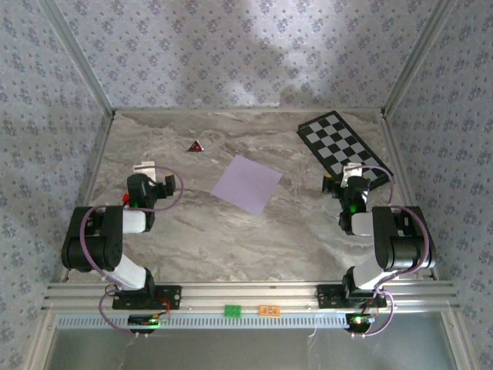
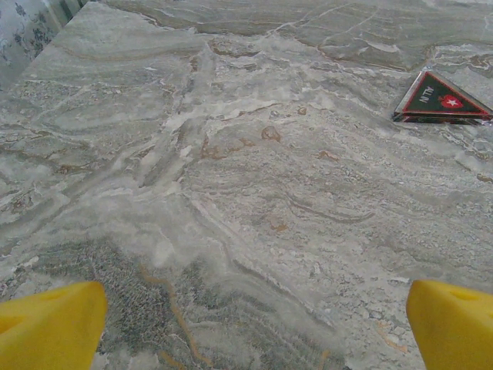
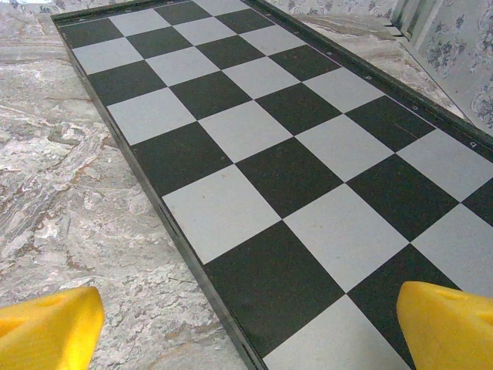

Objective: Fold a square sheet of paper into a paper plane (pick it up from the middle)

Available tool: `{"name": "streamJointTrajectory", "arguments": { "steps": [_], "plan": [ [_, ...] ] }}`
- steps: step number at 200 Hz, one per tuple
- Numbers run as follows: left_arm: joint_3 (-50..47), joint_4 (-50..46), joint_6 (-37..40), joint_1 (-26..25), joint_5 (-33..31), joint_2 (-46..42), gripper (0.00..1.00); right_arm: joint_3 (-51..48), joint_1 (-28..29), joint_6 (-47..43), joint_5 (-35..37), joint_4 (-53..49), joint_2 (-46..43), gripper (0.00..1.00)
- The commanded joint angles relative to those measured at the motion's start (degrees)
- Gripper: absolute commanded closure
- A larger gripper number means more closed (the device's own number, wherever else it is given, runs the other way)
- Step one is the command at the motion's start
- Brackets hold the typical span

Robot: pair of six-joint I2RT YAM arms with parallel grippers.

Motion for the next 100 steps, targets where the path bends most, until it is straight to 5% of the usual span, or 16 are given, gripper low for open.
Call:
{"name": "streamJointTrajectory", "arguments": {
  "steps": [1,100],
  "plan": [
    [0.4,1.4,0.6,0.1,0.9,-0.2,0.0,1.1,-0.2,0.1,-0.5,0.4,0.2,0.0],
    [0.5,1.4,0.6,0.2,0.9,-0.3,0.0,1.2,-0.4,0.1,-1.3,0.0,0.3,0.0]
  ]
}}
